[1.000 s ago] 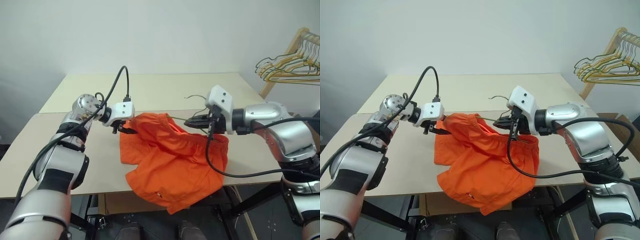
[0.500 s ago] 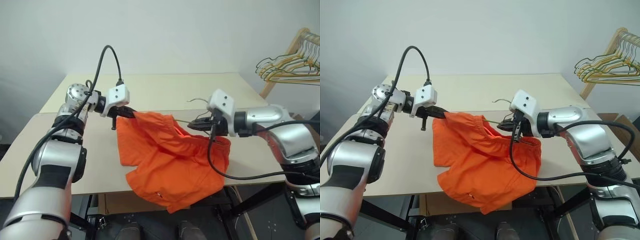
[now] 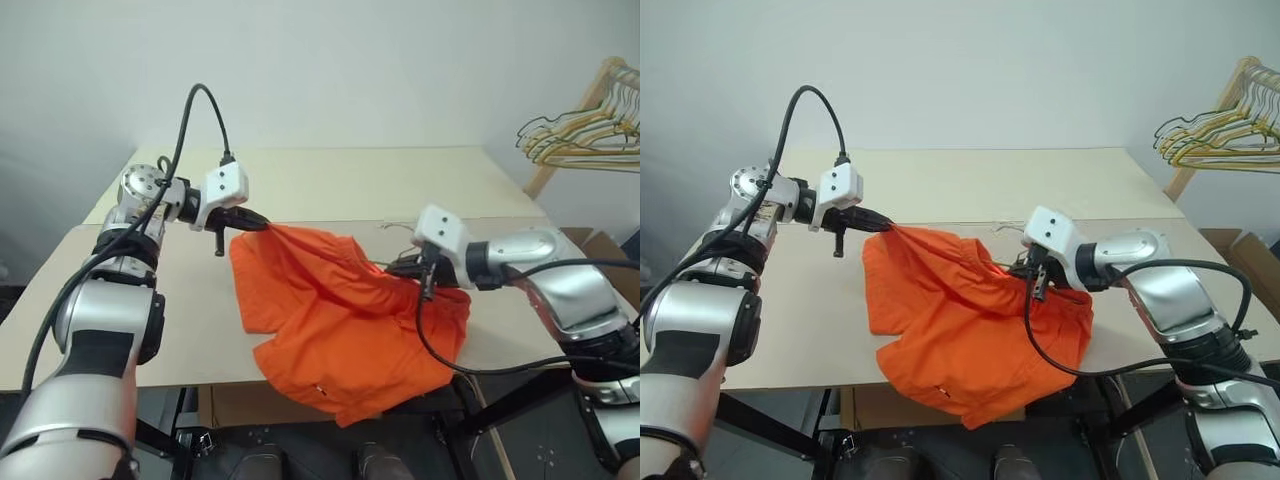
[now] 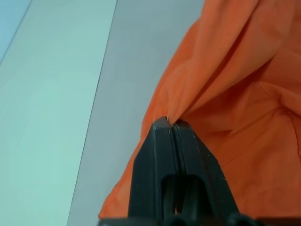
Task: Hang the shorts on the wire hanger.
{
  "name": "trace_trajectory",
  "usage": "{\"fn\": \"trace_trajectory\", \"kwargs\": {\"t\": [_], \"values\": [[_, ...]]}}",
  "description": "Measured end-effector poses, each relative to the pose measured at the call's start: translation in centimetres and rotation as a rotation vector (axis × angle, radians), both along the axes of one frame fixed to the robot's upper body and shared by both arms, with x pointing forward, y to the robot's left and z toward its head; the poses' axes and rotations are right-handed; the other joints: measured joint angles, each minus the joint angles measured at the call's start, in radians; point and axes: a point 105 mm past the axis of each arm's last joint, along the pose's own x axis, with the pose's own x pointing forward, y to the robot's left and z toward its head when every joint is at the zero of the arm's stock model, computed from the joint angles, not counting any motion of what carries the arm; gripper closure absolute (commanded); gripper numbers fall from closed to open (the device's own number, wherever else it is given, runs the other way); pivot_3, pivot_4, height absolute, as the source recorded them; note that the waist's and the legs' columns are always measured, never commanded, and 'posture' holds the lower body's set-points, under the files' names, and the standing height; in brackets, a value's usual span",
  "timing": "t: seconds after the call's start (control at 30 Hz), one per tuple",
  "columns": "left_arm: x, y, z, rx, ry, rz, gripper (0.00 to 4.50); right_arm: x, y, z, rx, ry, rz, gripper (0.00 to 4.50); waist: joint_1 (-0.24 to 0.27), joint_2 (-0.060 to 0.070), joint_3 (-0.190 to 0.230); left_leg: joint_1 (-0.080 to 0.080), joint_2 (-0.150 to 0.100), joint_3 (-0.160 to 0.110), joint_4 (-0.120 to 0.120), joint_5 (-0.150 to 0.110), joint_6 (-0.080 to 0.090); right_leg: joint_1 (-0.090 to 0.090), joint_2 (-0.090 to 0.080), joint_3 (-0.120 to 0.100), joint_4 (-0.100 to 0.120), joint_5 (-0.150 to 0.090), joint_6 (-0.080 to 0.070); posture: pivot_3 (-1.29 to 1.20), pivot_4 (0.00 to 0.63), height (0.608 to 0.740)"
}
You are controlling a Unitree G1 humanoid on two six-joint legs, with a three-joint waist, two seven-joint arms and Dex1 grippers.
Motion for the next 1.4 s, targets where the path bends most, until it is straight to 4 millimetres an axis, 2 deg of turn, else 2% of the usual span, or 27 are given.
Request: {"fn": "trace_trajectory", "kwargs": {"t": [0.1,0.23,0.33,0.47,0.53,0.63,0.77,0.97,1.07,1.13,1.23,1.4], "values": [[0.1,0.2,0.3,-0.011,-0.011,0.014,4.45,1.0,-0.4,-0.6,-0.026,-0.035,-0.075,4.50,0.000,0.000,0.000,0.000,0.000,0.000,0.000,0.000,0.000,0.000,0.000,0.000,0.000,0.000,0.000,0.09,0.000,0.740],[0.1,0.3,0.4,-0.020,-0.015,0.016,4.45,2.2,0.7,-0.7,0.117,-0.052,-0.158,4.50,-0.001,0.000,0.000,0.001,0.001,0.000,0.000,0.000,0.000,0.000,0.002,0.000,0.002,0.000,0.000,0.10,0.000,0.740],[0.1,0.5,0.5,-0.021,-0.015,0.019,4.45,1.4,1.0,-0.8,0.164,-0.032,-0.136,4.50,0.002,0.000,0.000,0.001,0.001,-0.001,0.000,0.000,0.000,0.000,0.002,0.000,0.002,0.000,-0.001,0.10,0.000,0.740],[-0.1,0.6,0.5,-0.020,-0.010,0.013,4.45,0.1,0.6,-1.9,0.141,0.013,-0.102,4.50,0.008,0.000,0.000,0.000,0.000,0.000,0.000,0.000,0.000,0.001,0.000,0.000,0.000,0.000,-0.001,0.09,0.000,0.740],[-0.2,0.6,0.4,-0.016,-0.004,0.002,4.45,-0.2,0.7,-1.7,0.135,0.011,-0.079,4.50,0.008,0.000,0.000,0.000,0.000,0.000,0.000,0.000,0.000,0.000,0.000,0.000,0.000,0.000,0.000,0.08,0.000,0.740],[-0.5,0.4,0.1,-0.006,0.031,-0.027,3.95,-1.0,1.0,-0.8,0.113,-0.015,-0.017,4.50,0.007,0.000,0.000,0.001,0.000,0.000,0.000,0.000,0.000,0.000,0.001,-0.001,0.001,0.000,0.000,0.07,0.000,0.740],[-1.6,-0.8,-0.5,0.044,0.133,-0.139,2.63,-1.8,1.4,0.0,0.095,-0.035,0.040,4.50,0.005,0.000,0.000,0.001,0.000,0.000,0.000,0.000,0.000,0.001,0.001,0.000,0.001,-0.001,0.000,0.06,0.000,0.740],[-2.2,-3.1,-1.6,0.131,0.110,-0.271,0.72,-2.2,1.7,0.9,0.087,-0.049,0.079,4.50,-0.001,0.000,0.000,0.000,0.000,0.000,0.000,0.000,0.000,0.001,0.001,0.000,0.001,-0.001,0.001,0.04,0.000,0.740],[-2.2,-3.5,-2.6,0.245,0.058,-0.310,0.72,-2.1,1.7,1.3,0.084,-0.062,0.086,4.50,-0.004,0.000,0.000,0.001,0.000,0.000,0.000,0.000,0.000,0.001,0.001,0.000,0.001,-0.001,0.000,0.04,0.000,0.740],[-1.4,-3.6,-3.4,0.321,-0.002,-0.275,0.72,-2.2,1.8,1.5,0.086,-0.065,0.091,4.50,-0.004,0.000,0.000,0.001,0.000,0.000,0.000,0.000,0.000,0.001,0.001,0.000,0.001,-0.001,0.001,0.03,0.000,0.740],[-0.9,-3.5,-4.2,0.394,-0.046,-0.249,1.36,-2.4,2.1,1.8,0.085,-0.075,0.108,4.50,-0.004,0.000,0.000,0.001,0.000,0.000,0.000,0.000,0.000,0.001,0.001,0.000,0.001,-0.001,0.001,0.02,0.000,0.740],[-0.7,-3.1,-4.6,0.393,-0.035,-0.224,3.03,-2.5,1.7,2.2,0.084,-0.079,0.099,4.50,-0.004,0.000,0.000,0.001,0.000,0.000,0.000,0.000,0.000,0.000,0.001,0.000,0.001,-0.001,0.001,0.02,0.000,0.740]]}}
